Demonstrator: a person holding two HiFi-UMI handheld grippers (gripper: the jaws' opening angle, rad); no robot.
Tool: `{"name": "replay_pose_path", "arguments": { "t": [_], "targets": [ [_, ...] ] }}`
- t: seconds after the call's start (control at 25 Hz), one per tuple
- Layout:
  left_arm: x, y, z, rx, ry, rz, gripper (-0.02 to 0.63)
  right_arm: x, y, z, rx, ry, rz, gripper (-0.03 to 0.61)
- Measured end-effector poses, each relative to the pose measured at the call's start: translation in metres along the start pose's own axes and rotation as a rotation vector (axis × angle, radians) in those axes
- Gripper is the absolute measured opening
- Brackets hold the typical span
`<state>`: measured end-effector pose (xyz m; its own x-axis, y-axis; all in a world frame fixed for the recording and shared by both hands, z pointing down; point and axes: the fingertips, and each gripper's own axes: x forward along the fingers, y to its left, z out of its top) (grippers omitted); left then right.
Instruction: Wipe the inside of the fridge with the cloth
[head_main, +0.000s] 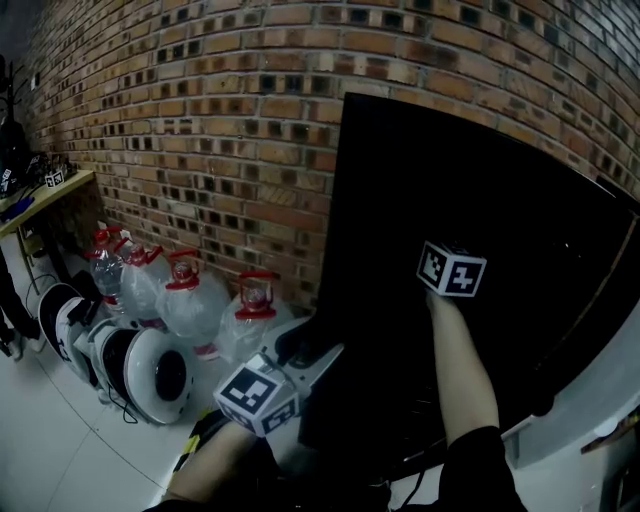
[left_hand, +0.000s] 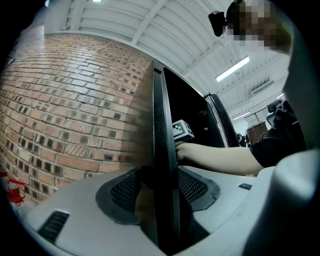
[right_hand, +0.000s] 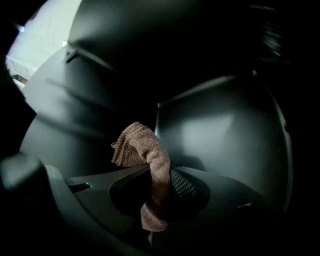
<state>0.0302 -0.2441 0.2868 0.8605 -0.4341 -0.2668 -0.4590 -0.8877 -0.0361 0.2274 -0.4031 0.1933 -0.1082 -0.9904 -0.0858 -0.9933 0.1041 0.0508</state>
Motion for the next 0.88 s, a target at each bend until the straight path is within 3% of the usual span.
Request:
{"name": "replay_pose_path", "arguments": {
  "t": [0.12, 0.24, 0.36, 0.56, 0.88],
  "targets": [
    [0.001, 0.0, 0.002, 0.008, 0.034, -0.033, 0.241, 0.01, 0.0, 0.037, 0.046, -0.052, 0.009, 0.072],
    [-0.001, 0.001, 0.008, -0.009, 0.012, -0.045, 0.235, 0.024, -0.003, 0.066, 0.122, -0.104, 0.03, 0.072],
    [-0.001, 0.001, 0.01, -0.019, 0.003, -0.041, 0.232, 0.037, -0.007, 0.086, 0.133, -0.123, 0.024, 0.072],
    [0.001, -0.001, 0.008, -0.001, 0.013, -0.043, 0.232, 0.053, 0.001, 0.109, 0.1, -0.13, 0.038, 0.072],
    [0.0, 0.0, 0.008, -0.001, -0.008, -0.048, 0.232, 0.067, 0.002, 0.114, 0.13, -0.162, -0.014, 0.072]
  ]
}}
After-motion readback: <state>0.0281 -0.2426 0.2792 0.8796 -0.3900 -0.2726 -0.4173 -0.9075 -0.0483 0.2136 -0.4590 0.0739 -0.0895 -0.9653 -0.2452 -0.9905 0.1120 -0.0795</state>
